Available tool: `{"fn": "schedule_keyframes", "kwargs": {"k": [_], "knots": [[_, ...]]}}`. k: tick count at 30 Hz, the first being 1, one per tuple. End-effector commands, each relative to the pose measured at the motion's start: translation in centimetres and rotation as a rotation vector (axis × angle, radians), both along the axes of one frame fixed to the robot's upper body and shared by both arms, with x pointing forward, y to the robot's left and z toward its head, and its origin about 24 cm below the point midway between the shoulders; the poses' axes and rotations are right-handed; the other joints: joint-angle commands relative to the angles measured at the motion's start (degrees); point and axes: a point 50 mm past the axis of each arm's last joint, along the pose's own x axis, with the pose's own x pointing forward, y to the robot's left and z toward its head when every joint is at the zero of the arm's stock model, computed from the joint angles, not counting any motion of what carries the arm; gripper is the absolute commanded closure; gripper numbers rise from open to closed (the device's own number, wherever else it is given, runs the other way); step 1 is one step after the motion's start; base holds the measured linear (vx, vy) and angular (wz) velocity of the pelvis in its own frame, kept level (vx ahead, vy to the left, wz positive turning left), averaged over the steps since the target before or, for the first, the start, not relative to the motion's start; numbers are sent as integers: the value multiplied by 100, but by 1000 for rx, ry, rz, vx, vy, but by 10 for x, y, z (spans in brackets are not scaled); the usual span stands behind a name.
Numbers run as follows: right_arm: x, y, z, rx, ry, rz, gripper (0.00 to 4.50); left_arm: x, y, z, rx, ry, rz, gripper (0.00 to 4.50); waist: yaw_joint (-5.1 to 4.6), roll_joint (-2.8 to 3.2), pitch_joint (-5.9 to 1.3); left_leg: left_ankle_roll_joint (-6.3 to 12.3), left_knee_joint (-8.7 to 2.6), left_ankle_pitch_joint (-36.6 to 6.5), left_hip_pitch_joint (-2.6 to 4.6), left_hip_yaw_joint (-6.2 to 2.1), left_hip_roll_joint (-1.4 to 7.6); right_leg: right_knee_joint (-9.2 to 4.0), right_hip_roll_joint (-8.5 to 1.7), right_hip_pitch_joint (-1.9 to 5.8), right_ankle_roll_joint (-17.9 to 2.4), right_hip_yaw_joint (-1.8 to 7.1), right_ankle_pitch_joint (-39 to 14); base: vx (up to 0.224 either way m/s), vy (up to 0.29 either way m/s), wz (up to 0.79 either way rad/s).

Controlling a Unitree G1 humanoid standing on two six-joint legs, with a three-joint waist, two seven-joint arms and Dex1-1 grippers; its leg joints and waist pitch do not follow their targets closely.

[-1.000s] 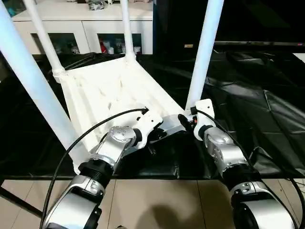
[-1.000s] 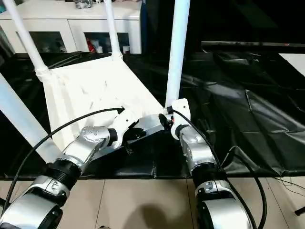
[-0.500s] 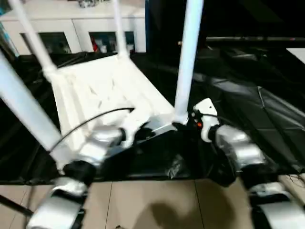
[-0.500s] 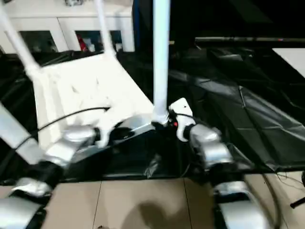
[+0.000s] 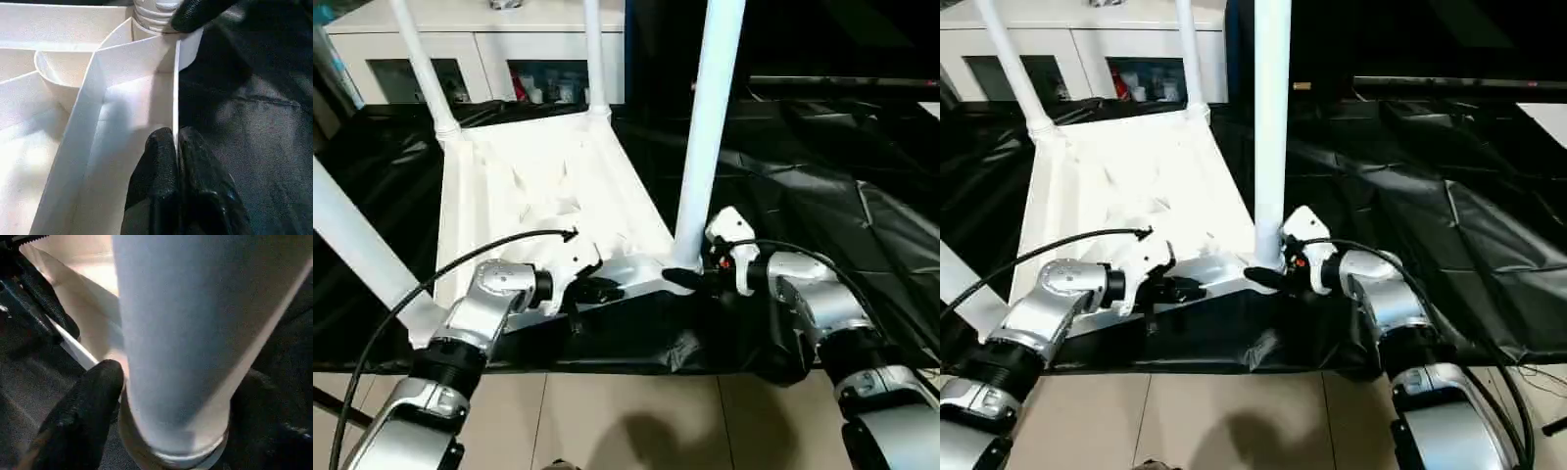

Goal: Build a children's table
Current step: Rotate leg to tighten

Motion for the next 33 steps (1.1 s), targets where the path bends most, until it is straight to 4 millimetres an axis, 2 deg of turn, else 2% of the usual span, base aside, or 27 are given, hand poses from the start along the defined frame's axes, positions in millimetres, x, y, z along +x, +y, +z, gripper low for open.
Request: {"fn": "schedule_keyframes", "kwargs": {"k": [1,9,10,11,12,13,14,15,16,17,19,22,24,25,26,27,28,30,31,32,33], "knots": [[0,10,2,17,-1,58,153,-4,-12,2,-84,9,-43,450,11,-122,-369,432,-357,-881,136,-116,283,-339,-364,243,-1468,233,-679,0,0,0],[0,7,-2,22,6,21,181,-2,-8,0,-52,3,-1,450,12,-120,-374,453,-351,-832,132,-117,284,-327,-359,246,-1447,234,-628,0,0,0],[4,6,-7,24,4,-92,181,3,-9,-4,-12,-7,67,450,0,-109,-372,435,-354,-865,134,-116,285,-333,-364,234,-1445,240,-679,0,0,0],[5,6,-9,23,5,-135,181,5,-9,-5,1,-12,93,450,-11,-115,-359,409,-367,-912,144,-120,286,-358,-365,227,-1435,242,-760,0,0,0],[8,7,-15,24,9,-248,182,9,-13,-6,1,-12,142,450,-22,-125,-344,313,-380,-1056,152,-124,271,-389,-370,233,-1392,242,-1021,0,0,0],[11,9,-23,49,37,-408,183,15,-20,-8,10,-21,211,450,-57,-109,-316,181,-412,-1237,184,-123,267,-437,-363,192,-1329,261,-1350,0,0,0],[12,11,-29,59,62,-504,183,19,-25,-8,16,-23,255,450,-87,-114,-297,9,-443,-1480,202,-147,256,-477,-376,202,-1228,255,-1783,0,0,0],[12,13,-33,56,79,-574,183,21,-29,-9,23,-23,291,450,-106,-110,-302,-51,-450,-1526,198,-156,251,-483,-384,203,-1170,260,-1907,0,0,0],[12,13,-33,56,79,-574,183,21,-29,-9,23,-23,291,450,-101,-113,-312,-112,-455,-1652,230,-172,261,-515,-398,195,-1086,249,-2073,0,0,0],[11,16,-39,40,95,-645,183,26,-34,-9,36,-31,344,450,-110,-123,-312,-100,-452,-1686,230,-167,262,-522,-394,194,-1068,254,-2060,0,0,0],[8,32,-48,41,140,-728,183,34,-48,-6,36,-48,441,450,-105,-71,-311,-162,-459,-1816,282,-160,251,-553,-373,142,-1033,270,-2041,0,0,0],[8,58,-43,59,108,-661,183,37,-61,-2,27,-73,460,450,-86,-73,-317,-130,-478,-1808,235,-175,247,-545,-379,187,-1004,259,-1837,0,0,0],[8,67,-39,73,88,-612,183,37,-65,-1,22,-80,447,450,-77,-69,-318,-79,-478,-1828,222,-176,245,-551,-393,196,-988,257,-1811,0,0,0],[9,76,-32,109,44,-555,183,36,-70,-1,11,-82,418,450,-79,-62,-320,-63,-482,-1825,209,-182,244,-547,-394,206,-974,254,-1798,0,0,0],[9,76,-31,115,38,-553,183,36,-70,0,11,-82,415,450,-77,-55,-320,-57,-481,-1838,213,-181,241,-551,-394,203,-968,254,-1805,0,0,0],[9,77,-30,121,32,-551,127,36,-71,0,10,-82,412,450,-74,-67,-320,-39,-479,-1832,211,-182,240,-556,-400,206,-966,256,-1815,0,0,0],[10,77,-27,138,23,-550,113,36,-71,0,10,-88,401,450,-69,-70,-323,-9,-481,-1770,200,-183,241,-547,-402,219,-975,256,-1776,0,0,0],[12,69,-17,169,-14,-465,107,33,-64,0,-3,-92,326,450,-75,-78,-323,63,-487,-1763,150,-201,233,-543,-409,263,-923,244,-1792,0,0,0],[13,65,-13,173,-31,-417,93,32,-60,0,-6,-81,301,450,-87,-101,-339,102,-489,-1662,122,-212,239,-518,-410,278,-901,237,-1689,0,0,0],[13,60,-11,161,-41,-387,76,31,-57,1,-9,-88,278,450,-115,-101,-348,115,-488,-1581,102,-217,242,-496,-404,299,-926,232,-1559,0,0,0],[13,60,-11,161,-41,-387,68,31,-57,1,-9,-88,278,450,-146,-97,-355,166,-477,-1396,51,-227,232,-460,-389,330,-970,212,-1324,0,0,0]]}}
